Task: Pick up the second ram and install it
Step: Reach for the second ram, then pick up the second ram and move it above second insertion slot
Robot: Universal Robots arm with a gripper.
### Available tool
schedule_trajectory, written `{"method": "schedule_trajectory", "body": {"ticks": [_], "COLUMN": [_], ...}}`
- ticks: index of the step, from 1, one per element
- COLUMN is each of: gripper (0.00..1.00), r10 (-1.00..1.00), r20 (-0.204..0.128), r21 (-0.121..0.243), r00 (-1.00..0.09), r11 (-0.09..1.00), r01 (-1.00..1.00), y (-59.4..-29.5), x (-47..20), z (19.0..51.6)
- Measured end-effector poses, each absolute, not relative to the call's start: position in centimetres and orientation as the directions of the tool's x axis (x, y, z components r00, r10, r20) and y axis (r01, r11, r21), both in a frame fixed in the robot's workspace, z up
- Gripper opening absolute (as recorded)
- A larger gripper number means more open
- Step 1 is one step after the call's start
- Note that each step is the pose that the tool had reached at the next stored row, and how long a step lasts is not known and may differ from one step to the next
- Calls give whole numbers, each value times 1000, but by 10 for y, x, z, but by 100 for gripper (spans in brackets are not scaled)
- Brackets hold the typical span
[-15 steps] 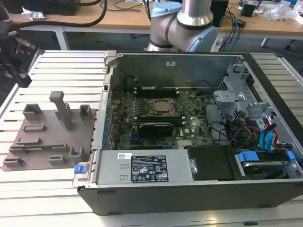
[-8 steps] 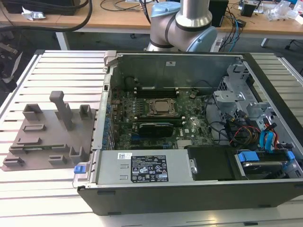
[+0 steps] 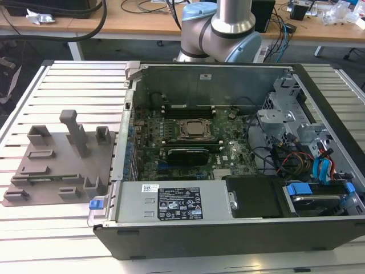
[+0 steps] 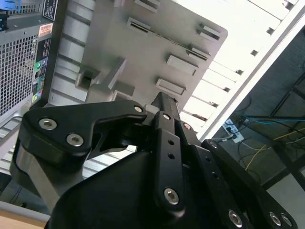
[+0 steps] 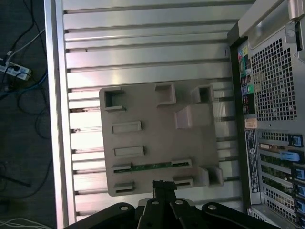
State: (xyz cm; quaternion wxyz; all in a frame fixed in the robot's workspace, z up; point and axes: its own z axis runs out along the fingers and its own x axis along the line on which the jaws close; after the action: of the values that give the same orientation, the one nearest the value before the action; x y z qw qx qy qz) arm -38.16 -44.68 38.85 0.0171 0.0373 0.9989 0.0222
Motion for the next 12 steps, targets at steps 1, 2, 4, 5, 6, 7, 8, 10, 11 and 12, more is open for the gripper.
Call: {"method": "schedule_trajectory", "body": {"ticks": [1, 2, 4, 5, 6, 7, 8, 10, 11, 12], "gripper": [11, 11, 11, 11, 11, 11, 11, 11, 11, 11], "r10": [75, 75, 75, 72, 45, 21, 1, -103, -155, -188], "r20": [-33, -33, -33, -33, -33, -32, -32, -33, -33, -33], "r21": [46, 46, 46, 46, 46, 46, 46, 46, 46, 46], "r00": [-997, -997, -997, -997, -998, -999, -999, -994, -987, -982], "r11": [996, 996, 996, 996, 998, 999, 999, 993, 987, 981], "r01": [74, 74, 74, 70, 44, 19, -1, -105, -156, -189], "y": [-447, -447, -447, -447, -447, -447, -447, -447, -447, -447], "x": [-382, -382, -382, -382, -382, -382, -382, -382, -382, -382], "z": [388, 388, 388, 388, 388, 388, 388, 388, 388, 388]}}
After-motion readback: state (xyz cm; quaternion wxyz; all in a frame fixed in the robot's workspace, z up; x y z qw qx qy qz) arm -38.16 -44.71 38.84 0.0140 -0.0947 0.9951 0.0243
